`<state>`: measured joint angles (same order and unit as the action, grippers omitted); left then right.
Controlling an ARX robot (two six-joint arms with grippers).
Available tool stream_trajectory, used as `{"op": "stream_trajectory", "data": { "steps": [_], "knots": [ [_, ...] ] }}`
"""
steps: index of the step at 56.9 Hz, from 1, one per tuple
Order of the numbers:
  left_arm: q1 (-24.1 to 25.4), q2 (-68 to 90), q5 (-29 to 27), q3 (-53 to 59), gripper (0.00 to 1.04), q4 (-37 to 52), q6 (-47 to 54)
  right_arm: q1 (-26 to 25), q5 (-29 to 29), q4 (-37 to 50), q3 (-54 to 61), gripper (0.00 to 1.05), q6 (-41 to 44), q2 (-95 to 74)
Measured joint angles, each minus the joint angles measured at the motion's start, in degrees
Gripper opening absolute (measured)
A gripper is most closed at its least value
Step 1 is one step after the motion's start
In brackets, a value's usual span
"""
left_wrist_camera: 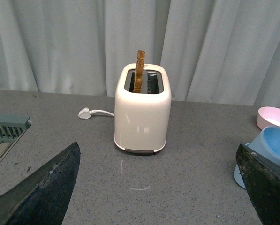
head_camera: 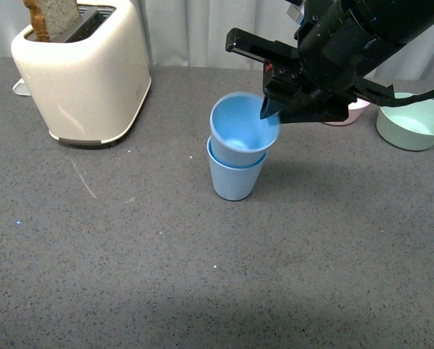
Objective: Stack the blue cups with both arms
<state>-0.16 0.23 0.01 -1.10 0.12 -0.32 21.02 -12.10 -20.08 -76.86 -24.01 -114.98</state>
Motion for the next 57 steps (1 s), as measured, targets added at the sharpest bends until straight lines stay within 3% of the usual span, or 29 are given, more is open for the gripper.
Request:
{"op": "stream_trajectory", "data": {
  "steps": [16, 17, 20, 22, 26, 31, 35, 39, 57],
  "knots": [
    [0.0, 0.0, 0.0, 0.0, 0.98, 0.0, 0.0, -0.1, 1.4, 2.3, 0.9, 0.65, 1.8, 0.2],
    [0.0, 0.0, 0.0, 0.0, 0.98, 0.0, 0.0, 0.1, 3.7, 5.1, 1.9, 0.66, 2.9, 0.2],
    [0.0, 0.0, 0.0, 0.0, 0.98, 0.0, 0.0, 0.3, 12.5, 17.3, 7.5, 0.60, 6.3, 1.2],
    [0.0, 0.0, 0.0, 0.0, 0.98, 0.0, 0.0, 0.3, 21.4, 29.8, 13.8, 0.53, 11.5, 2.3],
    [0.0, 0.0, -0.1, 0.0, 0.98, 0.0, 0.0, -0.5, 28.5, 48.0, 24.5, 0.42, 17.0, 4.3],
    [0.0, 0.0, -0.2, 0.0, 0.98, 0.0, 0.0, -2.8, 29.3, 71.5, 35.6, 0.28, 20.7, 7.6],
    [0.0, 0.0, -0.1, 0.0, 0.98, 0.0, 0.0, -4.4, 28.3, 82.8, 40.7, 0.18, 22.1, 12.0],
    [0.0, 0.0, 0.0, 0.0, 0.98, 0.0, 0.0, -6.7, 26.8, 87.4, 45.9, 0.02, 23.0, 18.9],
    [0.0, 0.0, 0.0, 0.0, 0.98, 0.0, 0.0, -12.0, 20.8, 86.4, 62.2, 0.01, 23.8, 33.4]
  ]
}}
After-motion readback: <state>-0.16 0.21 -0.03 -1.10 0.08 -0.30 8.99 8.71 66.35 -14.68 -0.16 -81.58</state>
